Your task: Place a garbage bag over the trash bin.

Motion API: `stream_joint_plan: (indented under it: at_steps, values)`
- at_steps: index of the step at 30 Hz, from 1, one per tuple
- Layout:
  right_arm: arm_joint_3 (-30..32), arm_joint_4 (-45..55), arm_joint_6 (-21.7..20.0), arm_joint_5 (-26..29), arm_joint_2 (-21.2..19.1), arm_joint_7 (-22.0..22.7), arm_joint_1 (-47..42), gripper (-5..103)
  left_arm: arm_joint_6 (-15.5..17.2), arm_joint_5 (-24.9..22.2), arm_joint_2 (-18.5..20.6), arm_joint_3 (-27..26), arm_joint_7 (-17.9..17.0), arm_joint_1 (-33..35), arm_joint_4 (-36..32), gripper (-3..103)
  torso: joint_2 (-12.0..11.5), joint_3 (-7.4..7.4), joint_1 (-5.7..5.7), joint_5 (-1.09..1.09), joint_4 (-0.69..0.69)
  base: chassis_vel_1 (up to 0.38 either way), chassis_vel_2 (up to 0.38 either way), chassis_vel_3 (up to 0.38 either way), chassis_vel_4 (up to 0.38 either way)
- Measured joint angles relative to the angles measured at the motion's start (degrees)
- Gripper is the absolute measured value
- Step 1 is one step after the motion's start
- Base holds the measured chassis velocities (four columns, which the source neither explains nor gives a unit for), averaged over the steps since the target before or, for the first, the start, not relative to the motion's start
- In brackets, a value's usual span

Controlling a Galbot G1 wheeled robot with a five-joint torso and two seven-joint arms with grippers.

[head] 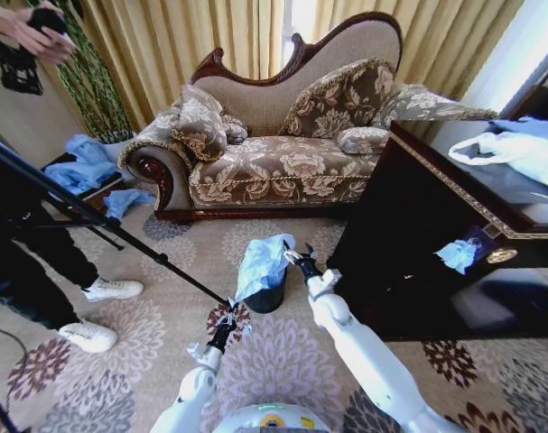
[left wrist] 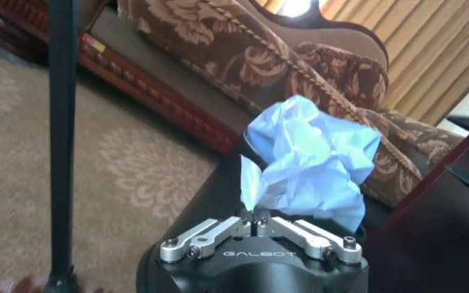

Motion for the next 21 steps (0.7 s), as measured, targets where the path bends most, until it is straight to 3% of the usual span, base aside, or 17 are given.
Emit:
stream_joint_plan:
  at_steps: [10,14,16,17,18,21]
  values:
    - [10.9,3.7,2.3,-7.7,1.9,-7.8,-13.8,100,0.2,3.2,0.2,-0.1,-0.3,0.3,-1.2,-2,0.0,0.0,0.0,0.01,0.0,0.0,0.0,0.0,0.0]
    - [14.3,3.4,3.0,-8.5,3.1,-9.2,-16.5,100,-1.0,4.6,0.3,-0.1,0.3,1.2,-0.7,14,0.0,0.0,0.0,0.01,0.01,0.0,0.0,0.0,0.0]
    - [14.7,3.4,3.1,-8.6,3.2,-9.3,-16.7,100,-1.4,5.0,0.3,-0.1,0.5,1.3,-0.6,14,0.0,0.0,0.0,0.01,0.01,0.0,0.0,0.0,0.0]
    - [15.6,3.4,3.3,-8.6,3.6,-9.4,-17.1,100,-2.8,6.3,0.3,-0.1,1.1,1.5,0.0,24,0.0,0.0,0.0,0.0,0.01,0.0,0.0,0.0,0.0]
    - [16.0,3.4,3.5,-8.6,3.8,-9.4,-17.4,100,-3.8,7.1,0.3,-0.1,1.6,1.7,0.3,24,0.0,0.0,0.0,0.0,0.01,0.0,0.0,0.0,0.0]
    - [16.7,3.6,3.9,-8.8,4.4,-9.5,-18.2,100,-6.1,10.7,0.6,-0.3,3.2,2.9,0.1,41,0.0,0.0,0.0,0.0,0.01,0.0,0.0,0.0,0.0]
